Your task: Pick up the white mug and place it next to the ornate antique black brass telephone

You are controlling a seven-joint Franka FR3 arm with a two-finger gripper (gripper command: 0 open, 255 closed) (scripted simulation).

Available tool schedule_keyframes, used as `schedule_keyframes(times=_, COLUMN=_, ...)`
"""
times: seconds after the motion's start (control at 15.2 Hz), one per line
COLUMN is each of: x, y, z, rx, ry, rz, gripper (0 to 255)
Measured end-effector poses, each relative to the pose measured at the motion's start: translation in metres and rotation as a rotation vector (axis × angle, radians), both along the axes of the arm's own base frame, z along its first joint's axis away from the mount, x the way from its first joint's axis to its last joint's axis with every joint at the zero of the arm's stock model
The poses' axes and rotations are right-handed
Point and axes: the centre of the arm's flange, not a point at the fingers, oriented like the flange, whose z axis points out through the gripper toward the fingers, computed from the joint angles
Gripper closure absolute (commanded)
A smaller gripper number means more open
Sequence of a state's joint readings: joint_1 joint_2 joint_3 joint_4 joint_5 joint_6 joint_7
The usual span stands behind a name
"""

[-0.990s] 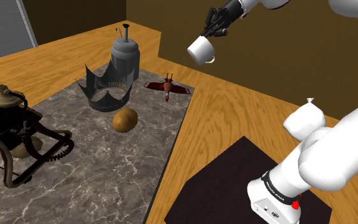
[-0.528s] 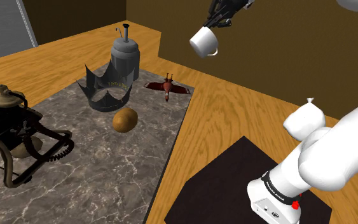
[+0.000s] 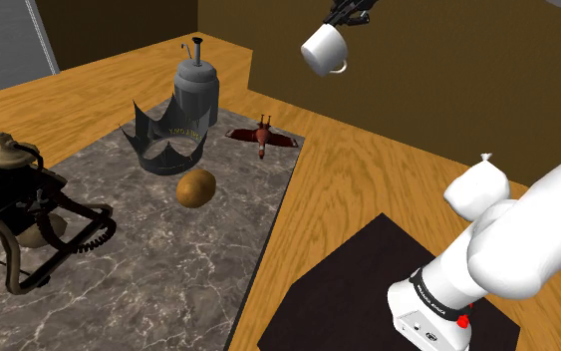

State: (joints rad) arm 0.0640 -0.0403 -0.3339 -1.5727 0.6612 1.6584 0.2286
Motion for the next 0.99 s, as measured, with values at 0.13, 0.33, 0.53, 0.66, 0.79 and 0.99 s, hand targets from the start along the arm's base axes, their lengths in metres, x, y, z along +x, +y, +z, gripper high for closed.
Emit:
schedule_keyframes(times=0.13, x=0.0, y=0.0, z=0.011, rx=0.0, ry=0.0, rz=0.0, gripper=255)
schedule_keyframes(times=0.33, x=-0.001, y=0.002, z=0.026, rx=0.0, ry=0.0, rz=0.0, gripper=255)
schedule_keyframes(times=0.53, x=-0.001, y=0.0, z=0.041, rx=0.0, ry=0.0, rz=0.0, gripper=255)
schedule_keyframes(times=0.66, x=-0.005, y=0.013, z=0.042, rx=0.0, ry=0.001, rz=0.0, gripper=255)
schedule_keyframes(times=0.79, x=-0.008, y=0.041, z=0.043, rx=0.0, ry=0.001, rz=0.001, gripper=255)
schedule_keyframes(times=0.99, x=-0.021, y=0.078, z=0.044, rx=0.0, ry=0.001, rz=0.001, gripper=255)
